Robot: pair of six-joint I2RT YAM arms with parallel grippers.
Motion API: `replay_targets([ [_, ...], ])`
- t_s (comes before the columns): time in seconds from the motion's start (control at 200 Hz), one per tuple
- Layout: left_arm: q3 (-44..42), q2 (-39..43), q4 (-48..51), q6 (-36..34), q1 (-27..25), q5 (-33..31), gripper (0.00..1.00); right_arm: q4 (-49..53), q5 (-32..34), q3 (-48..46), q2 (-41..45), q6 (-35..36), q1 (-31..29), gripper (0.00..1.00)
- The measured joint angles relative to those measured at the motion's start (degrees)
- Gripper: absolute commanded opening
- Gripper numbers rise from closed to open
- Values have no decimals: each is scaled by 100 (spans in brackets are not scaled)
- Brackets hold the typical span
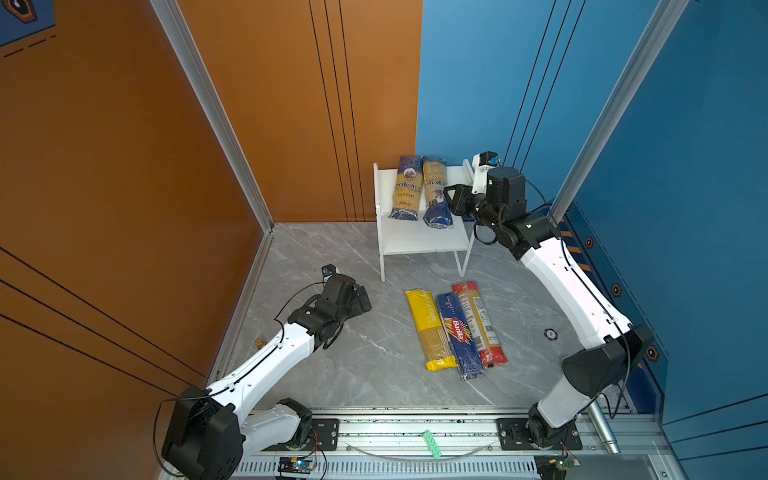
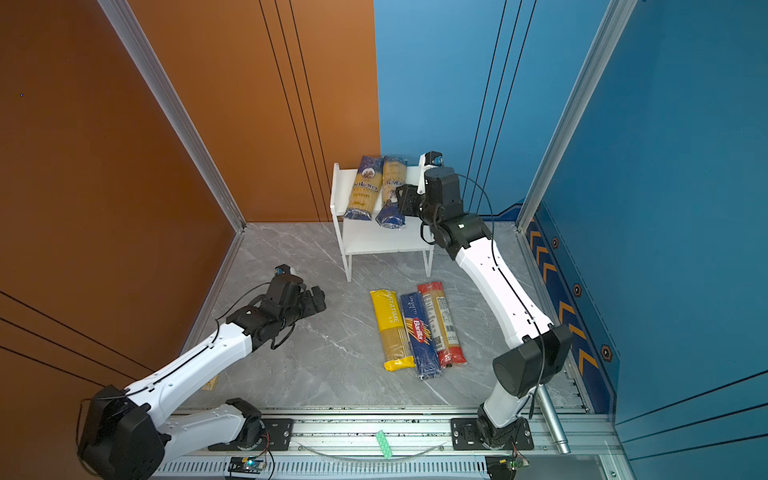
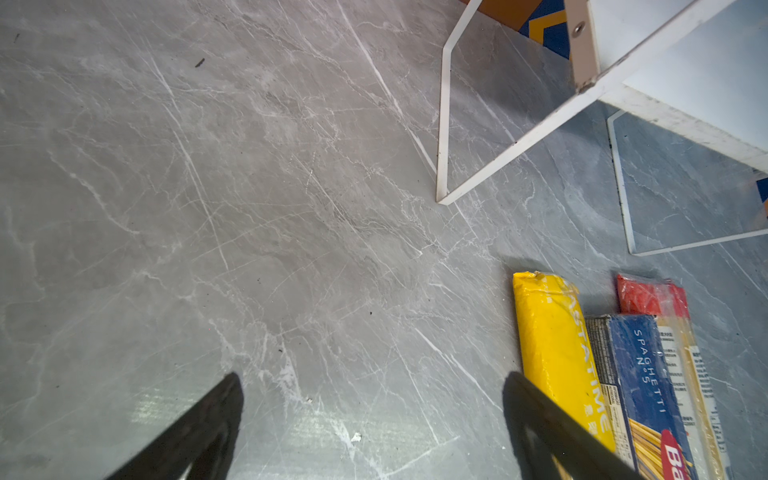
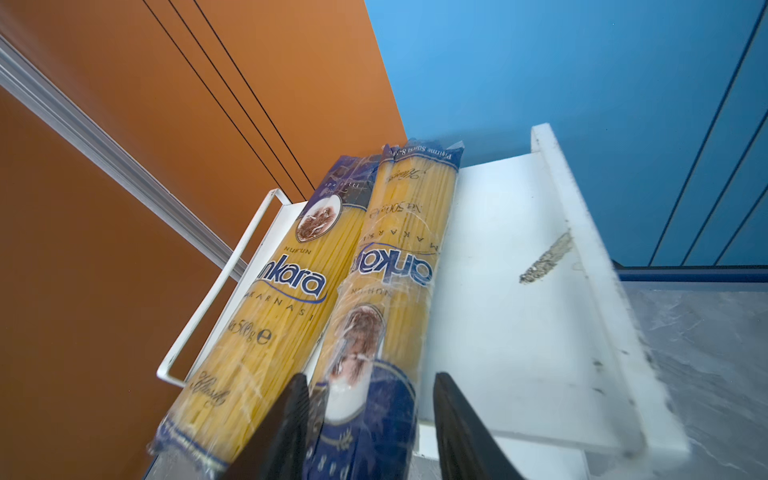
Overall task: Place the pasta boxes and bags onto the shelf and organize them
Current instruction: 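Lower the Ankara bag onto the top tier and open the right gripper, then draw the right gripper back and move it over the yellow Pastatime bag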
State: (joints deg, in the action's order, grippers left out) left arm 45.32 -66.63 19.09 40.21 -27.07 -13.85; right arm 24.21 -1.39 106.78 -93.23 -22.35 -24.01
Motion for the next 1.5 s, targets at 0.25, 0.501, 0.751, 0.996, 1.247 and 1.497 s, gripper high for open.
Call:
replay_targets([
  [0.25, 0, -31, -2, 22, -17, 0, 98, 369, -275, -1088, 1394, 181, 160, 53],
  [0.501, 11, -181, -2, 20, -105, 2, 98, 765, -616, -2741, 2476, 245, 164, 56],
  [0.751, 155, -363, -4, 20, -247, 2, 98, 1082, -809, -4074, 3440, 262, 107, 56],
  [0.996, 240, -483, -4, 20, -413, 2, 98, 1185, -883, -5309, 4065, 101, -175, 57],
  [1.247, 391, -721, -2, 17, -560, 0, 98, 981, -640, -6238, 4409, -376, -767, 57],
  [1.497, 597, -1005, -9, 15, -715, 2, 98, 752, -170, -6693, 4433, -717, -1443, 58],
])
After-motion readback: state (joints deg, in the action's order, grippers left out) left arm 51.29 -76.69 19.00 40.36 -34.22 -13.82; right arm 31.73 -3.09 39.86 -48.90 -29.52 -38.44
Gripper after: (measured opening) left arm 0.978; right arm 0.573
